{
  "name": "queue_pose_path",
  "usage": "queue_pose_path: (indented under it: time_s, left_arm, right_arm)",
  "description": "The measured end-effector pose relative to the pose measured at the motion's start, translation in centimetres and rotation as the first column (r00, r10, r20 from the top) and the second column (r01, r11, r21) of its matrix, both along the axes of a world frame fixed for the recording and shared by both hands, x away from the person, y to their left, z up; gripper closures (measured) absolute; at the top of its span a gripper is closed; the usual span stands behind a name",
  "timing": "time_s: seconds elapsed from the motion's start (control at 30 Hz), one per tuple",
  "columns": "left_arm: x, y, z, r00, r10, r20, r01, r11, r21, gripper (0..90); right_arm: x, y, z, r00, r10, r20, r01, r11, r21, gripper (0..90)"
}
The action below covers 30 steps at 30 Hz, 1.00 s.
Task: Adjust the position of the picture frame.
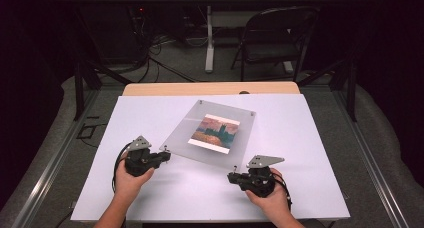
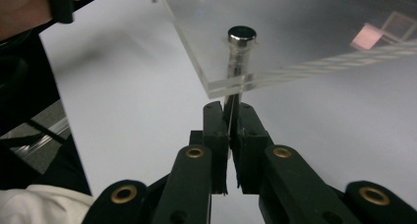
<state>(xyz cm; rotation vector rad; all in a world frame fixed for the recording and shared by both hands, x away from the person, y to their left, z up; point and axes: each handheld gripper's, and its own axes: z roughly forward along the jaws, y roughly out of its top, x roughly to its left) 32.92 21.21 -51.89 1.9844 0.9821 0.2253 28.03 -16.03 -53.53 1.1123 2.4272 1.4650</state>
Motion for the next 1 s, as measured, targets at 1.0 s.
queue_pose_path:
  time_s: [1.0]
  left_arm:
    - [1.1, -3.0, -1.0, 0.9994, 0.005, -0.034, -0.007, 0.9989, -0.047, 85.6]
  right_arm:
    - [5.5, -3.0, -0.4, 0.9810, -0.191, 0.036, 0.192, 0.980, -0.052, 85.4]
